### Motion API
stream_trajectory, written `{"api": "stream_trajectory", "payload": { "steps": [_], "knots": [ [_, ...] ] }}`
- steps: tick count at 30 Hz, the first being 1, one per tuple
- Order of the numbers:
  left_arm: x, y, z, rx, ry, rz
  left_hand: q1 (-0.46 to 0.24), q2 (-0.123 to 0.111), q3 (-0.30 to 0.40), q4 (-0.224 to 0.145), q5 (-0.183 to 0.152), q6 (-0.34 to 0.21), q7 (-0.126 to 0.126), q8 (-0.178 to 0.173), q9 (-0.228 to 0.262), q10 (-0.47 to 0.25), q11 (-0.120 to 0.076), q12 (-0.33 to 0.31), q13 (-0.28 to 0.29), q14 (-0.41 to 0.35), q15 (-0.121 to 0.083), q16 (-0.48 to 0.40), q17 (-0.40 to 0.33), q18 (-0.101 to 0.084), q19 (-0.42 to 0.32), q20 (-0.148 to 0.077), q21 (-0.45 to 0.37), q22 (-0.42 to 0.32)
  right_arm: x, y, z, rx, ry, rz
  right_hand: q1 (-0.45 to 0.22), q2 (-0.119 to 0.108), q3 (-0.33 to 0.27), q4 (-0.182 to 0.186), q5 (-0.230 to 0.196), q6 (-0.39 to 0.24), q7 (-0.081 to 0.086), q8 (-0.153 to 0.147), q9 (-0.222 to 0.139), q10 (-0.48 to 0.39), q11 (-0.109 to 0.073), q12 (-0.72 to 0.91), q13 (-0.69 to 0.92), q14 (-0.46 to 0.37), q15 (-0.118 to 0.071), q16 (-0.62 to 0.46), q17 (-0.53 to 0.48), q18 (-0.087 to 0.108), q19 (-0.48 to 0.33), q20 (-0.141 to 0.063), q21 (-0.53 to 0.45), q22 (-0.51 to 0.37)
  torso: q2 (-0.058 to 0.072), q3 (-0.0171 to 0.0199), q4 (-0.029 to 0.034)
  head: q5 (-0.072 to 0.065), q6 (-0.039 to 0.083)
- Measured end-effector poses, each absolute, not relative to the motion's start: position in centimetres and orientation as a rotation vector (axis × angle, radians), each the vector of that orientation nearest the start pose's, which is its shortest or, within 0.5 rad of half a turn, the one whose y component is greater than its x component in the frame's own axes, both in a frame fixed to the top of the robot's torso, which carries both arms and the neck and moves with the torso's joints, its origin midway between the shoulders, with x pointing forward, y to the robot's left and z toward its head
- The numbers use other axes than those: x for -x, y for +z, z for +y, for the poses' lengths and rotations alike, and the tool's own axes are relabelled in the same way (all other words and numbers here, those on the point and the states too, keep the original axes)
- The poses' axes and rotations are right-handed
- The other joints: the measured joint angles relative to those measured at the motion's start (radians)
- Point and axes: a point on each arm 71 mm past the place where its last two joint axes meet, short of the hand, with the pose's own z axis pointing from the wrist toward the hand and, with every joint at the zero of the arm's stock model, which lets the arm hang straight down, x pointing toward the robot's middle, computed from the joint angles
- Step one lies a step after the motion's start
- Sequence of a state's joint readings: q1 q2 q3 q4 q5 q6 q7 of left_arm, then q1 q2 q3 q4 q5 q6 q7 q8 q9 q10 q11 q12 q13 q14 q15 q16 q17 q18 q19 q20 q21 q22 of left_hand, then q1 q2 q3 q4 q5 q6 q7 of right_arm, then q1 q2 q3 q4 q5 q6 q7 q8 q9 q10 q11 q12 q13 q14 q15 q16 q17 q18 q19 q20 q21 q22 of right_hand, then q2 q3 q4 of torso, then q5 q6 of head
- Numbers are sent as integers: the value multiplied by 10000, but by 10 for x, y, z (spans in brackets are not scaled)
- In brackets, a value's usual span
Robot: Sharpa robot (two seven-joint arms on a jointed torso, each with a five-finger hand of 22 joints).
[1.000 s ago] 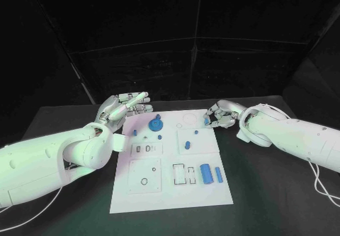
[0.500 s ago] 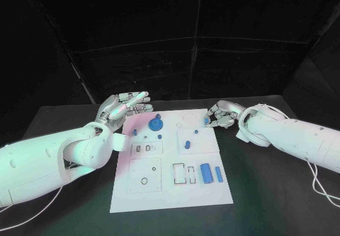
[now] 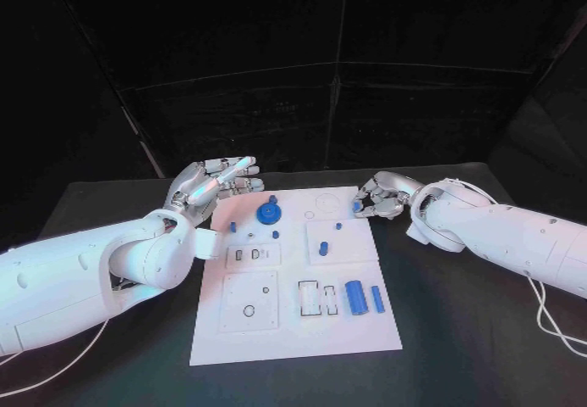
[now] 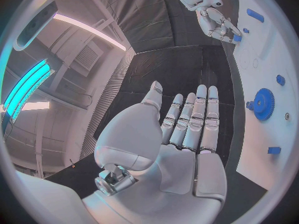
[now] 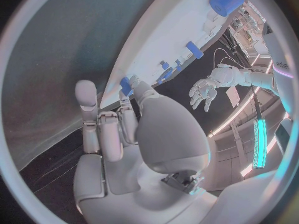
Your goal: Assemble the parts on the task board
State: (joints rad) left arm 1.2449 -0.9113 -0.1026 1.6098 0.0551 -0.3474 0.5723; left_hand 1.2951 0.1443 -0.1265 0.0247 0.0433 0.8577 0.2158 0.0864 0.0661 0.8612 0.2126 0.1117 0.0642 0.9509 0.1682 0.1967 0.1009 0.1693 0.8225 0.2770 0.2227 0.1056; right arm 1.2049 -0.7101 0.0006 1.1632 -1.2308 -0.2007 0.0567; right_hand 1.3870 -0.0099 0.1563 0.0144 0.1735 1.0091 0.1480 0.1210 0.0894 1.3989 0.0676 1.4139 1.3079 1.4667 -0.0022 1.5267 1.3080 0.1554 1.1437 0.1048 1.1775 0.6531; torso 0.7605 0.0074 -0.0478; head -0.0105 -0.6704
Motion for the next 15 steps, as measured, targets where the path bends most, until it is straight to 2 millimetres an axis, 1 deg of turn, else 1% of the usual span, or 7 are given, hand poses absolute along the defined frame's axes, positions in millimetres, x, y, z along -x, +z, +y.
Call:
{"api": "stream_trajectory", "payload": {
  "steps": [2,3,4,8,11,15],
  "knots": [
    [-474,-163,223,10591,-16087,12627,0,0,0,0,0,0,0,0,0,0,0,0,0,0,0,0,0,0,0,0,0,0,-549,-194,-237,-504,6859,17362,14,70,74,-38,-50,66,-51,38,1,53,-53,0,0,-20,-20,0,0,0,38,-38,0,20,0,1,0,0,-2],
    [-474,-163,223,10591,-16087,12627,0,0,0,0,0,0,0,0,0,0,0,0,0,0,0,0,0,1,0,0,0,0,-549,-194,-237,-511,6866,17311,27,84,137,-50,-106,121,-58,67,0,54,-54,2,0,1,-71,0,0,0,54,-54,1,37,-1,1,0,2,-2],
    [-474,-163,223,10591,-16087,12627,0,0,0,0,0,0,0,0,0,0,0,0,0,0,0,0,0,0,0,0,0,0,-549,-193,-236,-514,6874,17269,26,111,187,-71,-111,158,-64,70,0,91,-91,42,0,2,-72,0,-1,-1,54,-54,45,53,-1,2,0,5,-2],
    [-474,-163,223,10594,-16072,12620,0,0,0,0,0,0,0,0,0,0,0,0,0,0,0,0,0,0,0,0,0,0,-546,-191,-234,-507,6983,17035,50,160,317,-115,-131,252,-139,125,0,143,-143,63,-1,2,-72,11,-1,-1,89,-89,46,99,-4,5,0,20,13],
    [-474,-163,225,10601,-16048,12608,0,0,0,0,0,0,0,0,0,0,0,0,0,0,0,0,0,1,0,0,0,1,-543,-188,-234,-503,7082,16849,28,189,325,-106,-131,257,-137,132,3,143,-143,63,0,-33,-106,38,-2,0,111,-110,94,133,-12,4,-1,29,25],
    [-473,-163,227,10611,-16013,12592,0,0,0,0,0,0,0,0,0,0,0,0,0,0,0,0,0,0,0,0,0,1,-536,-184,-230,-481,7252,16662,29,211,325,-106,-142,307,-127,131,20,143,-143,63,-1,-30,-111,38,-2,-1,124,-124,105,165,-22,-7,-7,56,42]
  ]
}}
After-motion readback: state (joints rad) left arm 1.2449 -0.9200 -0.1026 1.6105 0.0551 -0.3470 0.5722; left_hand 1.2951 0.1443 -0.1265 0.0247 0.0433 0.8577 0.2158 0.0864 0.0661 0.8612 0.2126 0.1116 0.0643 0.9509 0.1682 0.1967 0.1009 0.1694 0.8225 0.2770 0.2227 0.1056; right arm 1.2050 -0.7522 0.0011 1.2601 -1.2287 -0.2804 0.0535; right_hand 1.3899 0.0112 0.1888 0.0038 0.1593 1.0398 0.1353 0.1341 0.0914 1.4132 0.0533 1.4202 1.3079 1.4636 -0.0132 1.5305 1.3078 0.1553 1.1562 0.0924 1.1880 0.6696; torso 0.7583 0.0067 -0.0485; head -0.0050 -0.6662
